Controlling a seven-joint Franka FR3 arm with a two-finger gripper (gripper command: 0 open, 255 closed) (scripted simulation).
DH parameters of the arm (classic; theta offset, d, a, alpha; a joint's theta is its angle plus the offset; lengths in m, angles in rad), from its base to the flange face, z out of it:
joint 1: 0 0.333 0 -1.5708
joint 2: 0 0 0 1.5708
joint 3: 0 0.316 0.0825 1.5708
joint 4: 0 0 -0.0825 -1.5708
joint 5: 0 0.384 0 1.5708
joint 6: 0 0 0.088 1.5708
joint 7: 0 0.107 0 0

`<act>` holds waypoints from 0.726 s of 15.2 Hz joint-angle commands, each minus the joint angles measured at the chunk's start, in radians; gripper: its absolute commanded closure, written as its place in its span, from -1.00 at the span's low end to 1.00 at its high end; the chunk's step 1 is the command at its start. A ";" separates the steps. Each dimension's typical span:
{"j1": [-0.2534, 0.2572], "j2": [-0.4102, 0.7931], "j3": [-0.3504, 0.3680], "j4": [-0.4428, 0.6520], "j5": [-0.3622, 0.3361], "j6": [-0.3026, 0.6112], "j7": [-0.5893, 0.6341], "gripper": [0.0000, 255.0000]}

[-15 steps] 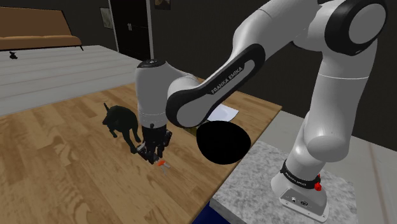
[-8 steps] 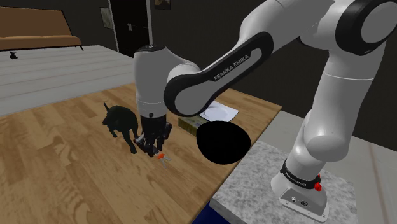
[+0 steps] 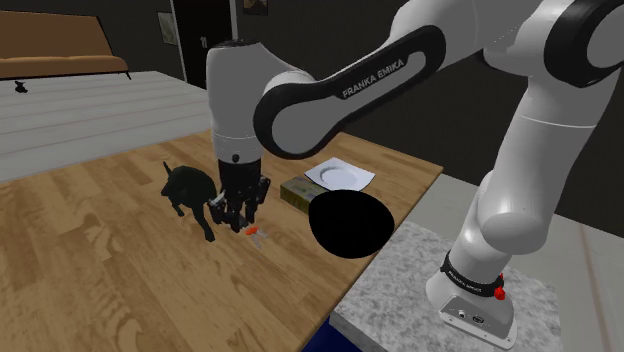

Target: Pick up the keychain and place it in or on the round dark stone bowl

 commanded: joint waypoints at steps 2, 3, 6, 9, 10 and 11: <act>-0.001 -0.014 0.001 0.027 0.011 -0.039 -0.007 1.00; -0.001 -0.020 0.001 0.035 0.015 -0.051 -0.010 1.00; -0.003 -0.033 0.000 0.063 0.025 -0.090 -0.018 1.00; -0.004 -0.045 0.000 0.092 0.033 -0.128 -0.024 1.00; -0.004 -0.048 -0.001 0.102 0.035 -0.141 -0.026 1.00; -0.005 -0.051 -0.001 0.113 0.038 -0.154 -0.028 1.00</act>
